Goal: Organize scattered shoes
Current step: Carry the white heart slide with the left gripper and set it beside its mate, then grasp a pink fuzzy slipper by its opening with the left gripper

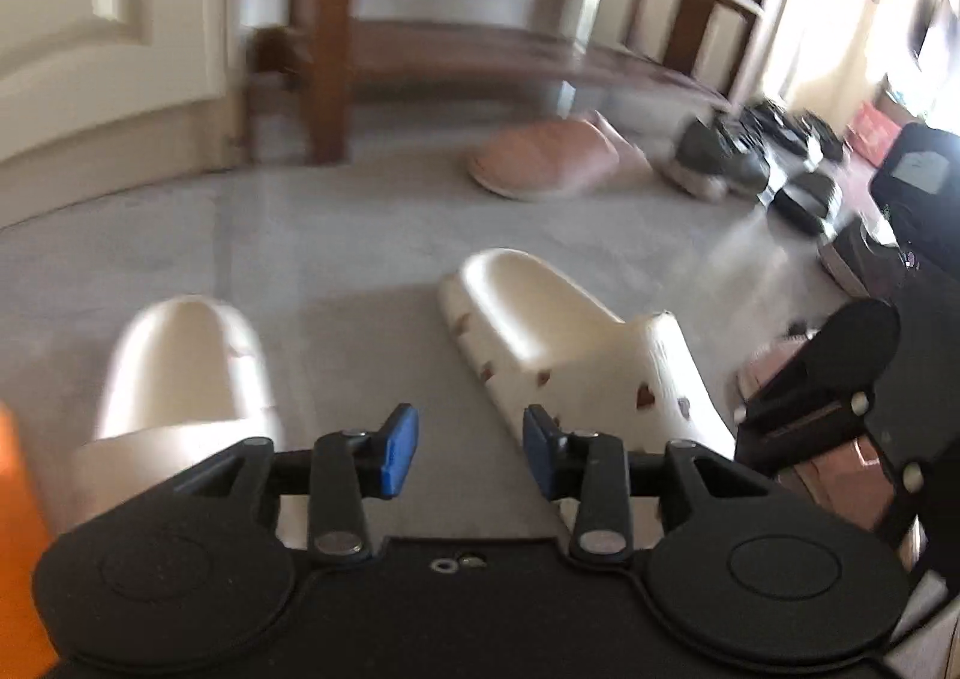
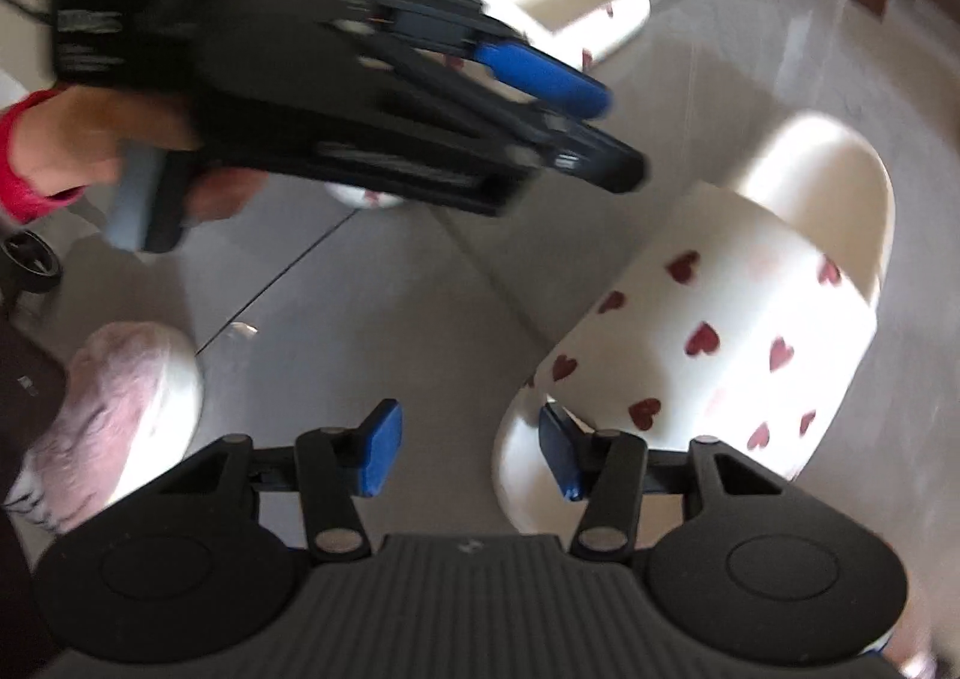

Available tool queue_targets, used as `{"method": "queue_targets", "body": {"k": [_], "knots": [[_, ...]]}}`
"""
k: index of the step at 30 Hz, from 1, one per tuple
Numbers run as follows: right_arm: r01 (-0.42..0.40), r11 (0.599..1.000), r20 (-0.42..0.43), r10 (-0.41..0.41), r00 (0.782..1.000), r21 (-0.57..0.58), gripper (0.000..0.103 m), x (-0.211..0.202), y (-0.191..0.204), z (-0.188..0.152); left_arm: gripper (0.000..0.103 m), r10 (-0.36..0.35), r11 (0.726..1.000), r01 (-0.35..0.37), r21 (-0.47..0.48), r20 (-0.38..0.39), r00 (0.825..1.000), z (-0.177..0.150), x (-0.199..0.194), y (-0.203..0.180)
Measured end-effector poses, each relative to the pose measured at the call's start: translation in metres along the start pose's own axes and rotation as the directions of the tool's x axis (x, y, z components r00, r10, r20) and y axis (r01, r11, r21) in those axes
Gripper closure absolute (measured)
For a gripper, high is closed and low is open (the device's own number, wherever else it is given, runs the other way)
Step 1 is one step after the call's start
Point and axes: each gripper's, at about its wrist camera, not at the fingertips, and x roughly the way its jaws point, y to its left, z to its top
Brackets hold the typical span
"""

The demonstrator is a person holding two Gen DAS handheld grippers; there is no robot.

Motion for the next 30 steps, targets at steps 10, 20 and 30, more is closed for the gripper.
{"method": "queue_targets", "body": {"k": [10,20,30], "knots": [[0.172,0.983,0.125,-0.179,0.976,0.065,0.048,-0.072,-0.029,-0.012,0.064,-0.033,0.991,0.042,-0.126,0.073,0.997,-0.008,-0.019,0.008],[0.206,0.974,0.099,-0.215,0.972,0.095,0.048,-0.044,-0.062,0.006,0.064,-0.009,0.996,0.024,-0.088,0.167,0.986,-0.005,-0.051,0.005],[0.201,0.97,0.114,-0.186,0.976,-0.136,0.047,-0.003,-0.025,0.062,0.053,0.033,0.996,-0.014,-0.086,0.226,0.974,-0.001,-0.073,0.009]]}}
